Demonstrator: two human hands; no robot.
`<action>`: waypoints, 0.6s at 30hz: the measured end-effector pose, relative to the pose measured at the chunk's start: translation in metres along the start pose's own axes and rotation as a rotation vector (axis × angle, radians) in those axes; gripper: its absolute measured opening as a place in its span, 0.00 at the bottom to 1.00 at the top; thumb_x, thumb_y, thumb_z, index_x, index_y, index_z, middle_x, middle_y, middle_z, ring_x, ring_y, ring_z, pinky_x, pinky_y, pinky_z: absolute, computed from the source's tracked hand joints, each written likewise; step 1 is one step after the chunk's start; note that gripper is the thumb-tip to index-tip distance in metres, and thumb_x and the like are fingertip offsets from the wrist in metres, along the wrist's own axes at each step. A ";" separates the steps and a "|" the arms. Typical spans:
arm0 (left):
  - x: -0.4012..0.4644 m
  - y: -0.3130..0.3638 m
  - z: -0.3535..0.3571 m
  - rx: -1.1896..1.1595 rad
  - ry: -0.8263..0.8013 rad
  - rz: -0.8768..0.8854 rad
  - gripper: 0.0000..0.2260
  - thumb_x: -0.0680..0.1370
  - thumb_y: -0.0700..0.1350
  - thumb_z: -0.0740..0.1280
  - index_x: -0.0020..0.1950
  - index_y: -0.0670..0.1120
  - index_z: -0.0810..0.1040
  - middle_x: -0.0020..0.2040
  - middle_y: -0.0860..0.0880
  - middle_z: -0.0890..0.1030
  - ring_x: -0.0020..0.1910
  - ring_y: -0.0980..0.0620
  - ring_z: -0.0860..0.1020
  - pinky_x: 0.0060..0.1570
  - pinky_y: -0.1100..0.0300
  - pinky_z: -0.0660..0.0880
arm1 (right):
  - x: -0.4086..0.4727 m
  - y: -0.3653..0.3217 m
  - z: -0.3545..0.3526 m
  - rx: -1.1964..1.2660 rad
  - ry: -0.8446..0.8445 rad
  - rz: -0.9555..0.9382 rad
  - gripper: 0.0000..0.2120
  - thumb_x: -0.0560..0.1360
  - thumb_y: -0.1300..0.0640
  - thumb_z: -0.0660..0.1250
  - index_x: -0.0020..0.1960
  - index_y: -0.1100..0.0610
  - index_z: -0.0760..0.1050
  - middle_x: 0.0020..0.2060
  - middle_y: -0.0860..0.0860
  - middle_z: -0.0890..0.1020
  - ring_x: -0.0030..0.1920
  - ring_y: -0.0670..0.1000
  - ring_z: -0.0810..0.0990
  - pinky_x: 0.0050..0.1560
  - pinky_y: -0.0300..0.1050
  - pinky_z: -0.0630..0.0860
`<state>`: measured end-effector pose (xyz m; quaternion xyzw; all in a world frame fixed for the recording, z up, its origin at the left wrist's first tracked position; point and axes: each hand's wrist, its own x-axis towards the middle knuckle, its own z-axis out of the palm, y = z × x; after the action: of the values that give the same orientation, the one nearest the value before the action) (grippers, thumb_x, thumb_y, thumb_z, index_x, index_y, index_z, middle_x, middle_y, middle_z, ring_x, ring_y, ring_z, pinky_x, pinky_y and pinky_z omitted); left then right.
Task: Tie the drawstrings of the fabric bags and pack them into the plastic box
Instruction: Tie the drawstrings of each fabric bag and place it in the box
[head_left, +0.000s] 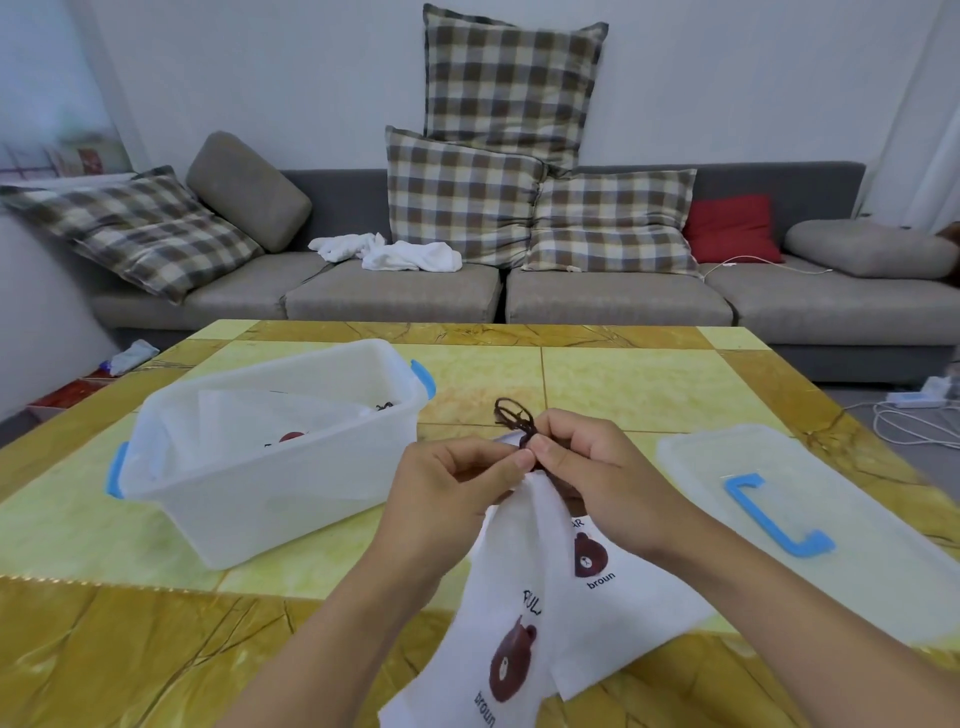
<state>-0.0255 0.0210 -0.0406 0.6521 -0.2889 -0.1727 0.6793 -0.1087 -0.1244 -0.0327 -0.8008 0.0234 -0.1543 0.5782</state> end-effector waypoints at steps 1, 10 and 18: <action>0.001 -0.001 -0.001 -0.035 -0.005 -0.015 0.05 0.75 0.42 0.74 0.46 0.41 0.87 0.44 0.40 0.86 0.48 0.38 0.84 0.51 0.56 0.81 | 0.000 0.000 0.000 0.043 -0.012 0.009 0.13 0.84 0.59 0.59 0.44 0.66 0.66 0.29 0.48 0.68 0.30 0.46 0.64 0.31 0.43 0.61; 0.001 -0.001 0.001 -0.071 -0.033 -0.039 0.05 0.76 0.40 0.73 0.45 0.39 0.86 0.45 0.38 0.85 0.42 0.47 0.82 0.43 0.63 0.79 | -0.002 -0.002 -0.002 -0.225 0.069 -0.149 0.11 0.79 0.54 0.59 0.38 0.53 0.68 0.29 0.42 0.68 0.31 0.44 0.65 0.32 0.39 0.62; -0.001 0.000 0.002 -0.060 -0.064 -0.097 0.05 0.75 0.43 0.75 0.49 0.43 0.86 0.47 0.41 0.87 0.53 0.40 0.84 0.57 0.53 0.80 | -0.001 0.002 -0.003 -0.233 0.079 -0.120 0.12 0.80 0.57 0.61 0.37 0.51 0.71 0.29 0.43 0.72 0.31 0.44 0.67 0.32 0.37 0.64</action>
<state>-0.0277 0.0197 -0.0412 0.6389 -0.2731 -0.2346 0.6799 -0.1102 -0.1273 -0.0337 -0.8558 0.0160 -0.2160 0.4698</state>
